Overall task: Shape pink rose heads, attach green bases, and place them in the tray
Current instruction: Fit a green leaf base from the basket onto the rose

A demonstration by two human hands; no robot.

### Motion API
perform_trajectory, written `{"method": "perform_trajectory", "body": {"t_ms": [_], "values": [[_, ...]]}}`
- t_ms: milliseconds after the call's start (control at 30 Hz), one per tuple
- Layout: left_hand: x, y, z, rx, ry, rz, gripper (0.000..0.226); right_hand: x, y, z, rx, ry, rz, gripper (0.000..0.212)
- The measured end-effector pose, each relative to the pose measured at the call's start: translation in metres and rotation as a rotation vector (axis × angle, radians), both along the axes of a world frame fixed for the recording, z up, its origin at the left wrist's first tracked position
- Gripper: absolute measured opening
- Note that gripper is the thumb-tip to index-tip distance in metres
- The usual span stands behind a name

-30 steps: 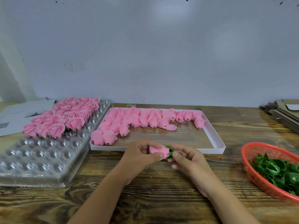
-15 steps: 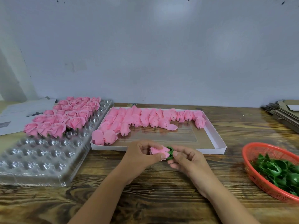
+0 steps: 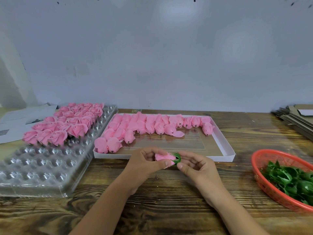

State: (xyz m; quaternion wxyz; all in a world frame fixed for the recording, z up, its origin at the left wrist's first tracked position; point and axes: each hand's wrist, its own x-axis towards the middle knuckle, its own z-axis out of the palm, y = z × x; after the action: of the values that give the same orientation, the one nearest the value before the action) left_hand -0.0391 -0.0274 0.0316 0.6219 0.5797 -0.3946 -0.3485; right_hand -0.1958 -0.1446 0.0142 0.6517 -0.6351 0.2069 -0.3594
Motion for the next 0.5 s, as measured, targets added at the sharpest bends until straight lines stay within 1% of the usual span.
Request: {"method": "perform_trajectory", "body": {"t_ms": [133, 267, 367, 500], "values": [[-0.0002, -0.0008, 0.0002, -0.002, 0.003, -0.014, 0.037, 0.0001, 0.0004, -0.0001, -0.057, 0.004, -0.017, 0.035], [0.0002, -0.0011, -0.0003, -0.020, 0.016, -0.033, 0.034, 0.0007, 0.0007, -0.0005, -0.058, 0.029, 0.013, 0.034], [0.0003, -0.0012, -0.0010, -0.007, 0.011, -0.026, 0.035, 0.0005, -0.0005, -0.0018, -0.034, 0.016, 0.023, 0.029], [0.0000, -0.0009, -0.0011, -0.012, 0.026, -0.041, 0.031, 0.0018, -0.0014, -0.0023, 0.066, -0.023, 0.036, 0.033]]}}
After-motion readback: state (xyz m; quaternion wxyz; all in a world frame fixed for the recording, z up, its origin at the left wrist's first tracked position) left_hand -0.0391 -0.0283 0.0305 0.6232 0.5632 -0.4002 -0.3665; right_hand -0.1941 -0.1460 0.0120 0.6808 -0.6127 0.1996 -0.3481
